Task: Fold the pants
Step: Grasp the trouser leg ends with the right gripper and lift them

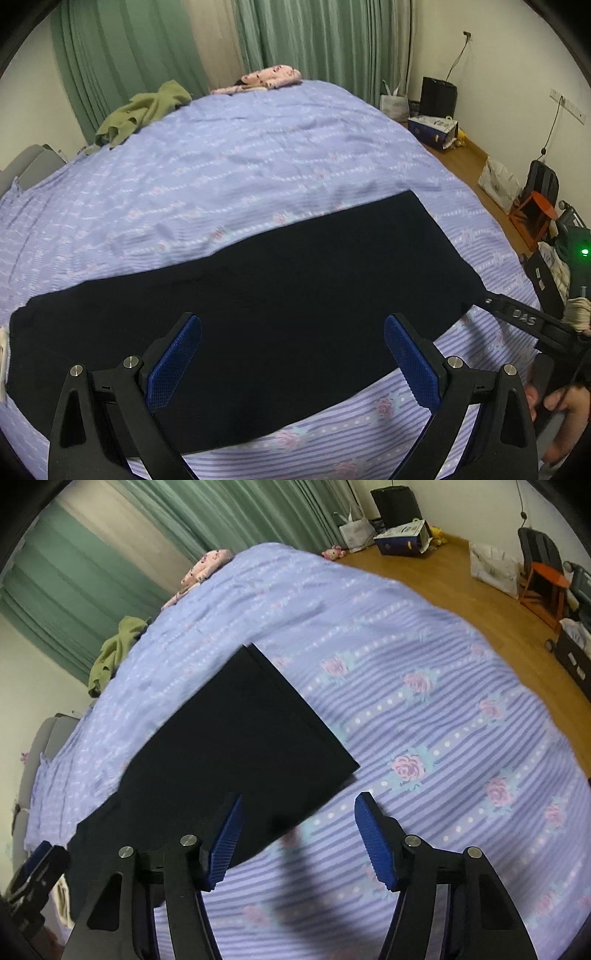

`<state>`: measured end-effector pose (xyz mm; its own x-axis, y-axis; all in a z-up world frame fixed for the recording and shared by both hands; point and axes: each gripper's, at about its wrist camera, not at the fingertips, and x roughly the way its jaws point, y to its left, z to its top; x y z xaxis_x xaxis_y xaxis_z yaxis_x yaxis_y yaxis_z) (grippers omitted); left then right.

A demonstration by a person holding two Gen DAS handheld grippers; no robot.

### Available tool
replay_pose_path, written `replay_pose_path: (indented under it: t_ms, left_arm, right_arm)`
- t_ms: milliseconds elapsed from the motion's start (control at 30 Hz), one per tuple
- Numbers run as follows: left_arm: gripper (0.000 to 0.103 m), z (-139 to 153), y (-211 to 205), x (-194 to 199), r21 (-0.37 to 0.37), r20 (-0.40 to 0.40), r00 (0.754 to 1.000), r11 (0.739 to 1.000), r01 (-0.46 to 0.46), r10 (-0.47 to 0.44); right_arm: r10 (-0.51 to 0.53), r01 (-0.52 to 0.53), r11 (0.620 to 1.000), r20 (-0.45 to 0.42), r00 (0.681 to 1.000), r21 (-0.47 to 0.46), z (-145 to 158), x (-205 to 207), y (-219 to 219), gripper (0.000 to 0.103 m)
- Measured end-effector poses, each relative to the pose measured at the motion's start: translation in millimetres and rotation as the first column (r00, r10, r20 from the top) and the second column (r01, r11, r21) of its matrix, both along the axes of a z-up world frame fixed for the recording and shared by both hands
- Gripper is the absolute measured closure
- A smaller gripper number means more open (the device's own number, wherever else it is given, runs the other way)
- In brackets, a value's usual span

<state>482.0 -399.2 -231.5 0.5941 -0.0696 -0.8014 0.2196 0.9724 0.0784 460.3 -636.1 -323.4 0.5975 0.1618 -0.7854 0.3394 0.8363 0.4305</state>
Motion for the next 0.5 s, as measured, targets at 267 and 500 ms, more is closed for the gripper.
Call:
replay_pose_path:
  t_ms: [267, 500]
  left_arm:
    - [0.002, -10, -13, 2, -0.008, -0.008, 0.999, 0.999, 0.039, -0.039]
    - [0.002, -11, -18, 5, -0.036, -0.014, 0.999, 0.998, 0.049, -0.049]
  right_arm:
    - [-0.007, 0.007, 0.999, 0.008, 1.0, -0.053, -6, 6, -3, 0.07]
    - [-0.013, 0.015, 0.991, 0.014, 1.0, -0.134, 1, 8, -7, 0.097]
